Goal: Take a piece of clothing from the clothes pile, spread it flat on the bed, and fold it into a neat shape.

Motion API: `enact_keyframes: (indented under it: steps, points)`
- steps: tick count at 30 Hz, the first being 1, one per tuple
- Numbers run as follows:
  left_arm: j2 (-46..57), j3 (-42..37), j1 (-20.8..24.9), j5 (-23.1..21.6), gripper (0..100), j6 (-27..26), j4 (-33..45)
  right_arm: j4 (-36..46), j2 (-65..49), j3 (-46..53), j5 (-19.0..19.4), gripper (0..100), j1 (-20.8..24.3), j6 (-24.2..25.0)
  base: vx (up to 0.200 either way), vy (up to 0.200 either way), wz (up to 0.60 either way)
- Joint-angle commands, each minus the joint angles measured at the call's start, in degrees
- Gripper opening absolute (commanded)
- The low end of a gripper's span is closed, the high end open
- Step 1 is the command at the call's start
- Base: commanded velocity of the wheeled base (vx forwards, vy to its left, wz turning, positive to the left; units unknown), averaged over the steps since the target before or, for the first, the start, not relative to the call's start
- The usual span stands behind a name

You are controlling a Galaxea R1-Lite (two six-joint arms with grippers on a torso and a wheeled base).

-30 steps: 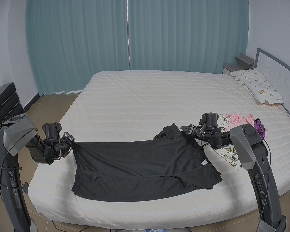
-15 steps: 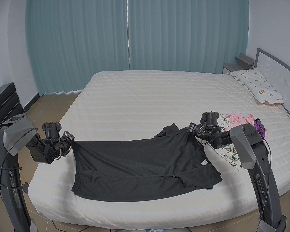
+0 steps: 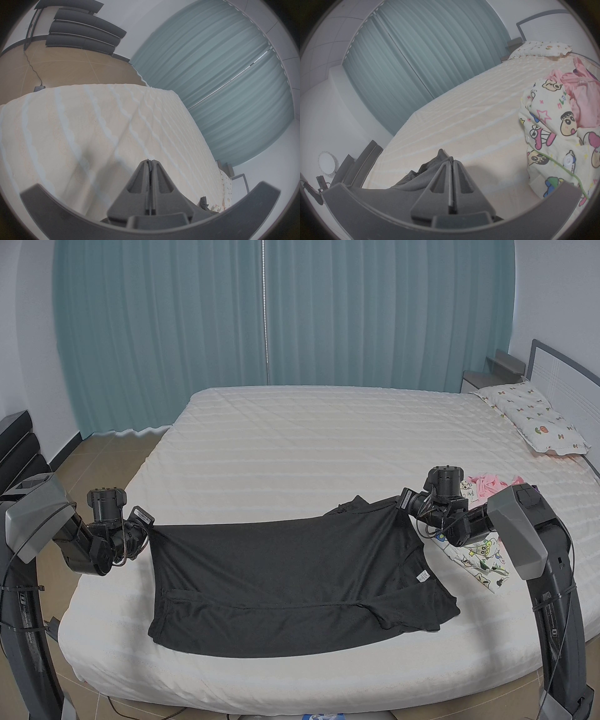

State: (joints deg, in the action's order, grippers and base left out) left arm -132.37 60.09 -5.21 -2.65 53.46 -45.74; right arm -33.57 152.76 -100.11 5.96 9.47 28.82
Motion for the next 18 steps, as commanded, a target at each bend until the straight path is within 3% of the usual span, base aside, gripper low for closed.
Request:
enact_keyframes:
  steps: [1, 9, 18]
  points:
    - [-0.2, 1.0, 0.7, -0.9, 0, -2.0, 0.2, -4.5, -6.1, 9.7, 0.5, 0, -0.5, -0.4, 0.0, 0.0, 0.0]
    - [-0.3, 0.2, 0.8, -1.0, 0, -7.7, 0.6, -10.6, -7.4, 13.9, 0.0, 0, -2.0, 0.1, 0.0, 0.0, 0.0]
    - [1.2, 0.0, 0.5, -1.0, 0, -7.9, 0.7, -14.9, -8.4, 19.0, 0.5, 0, -2.7, -0.1, 0.0, 0.0, 0.0]
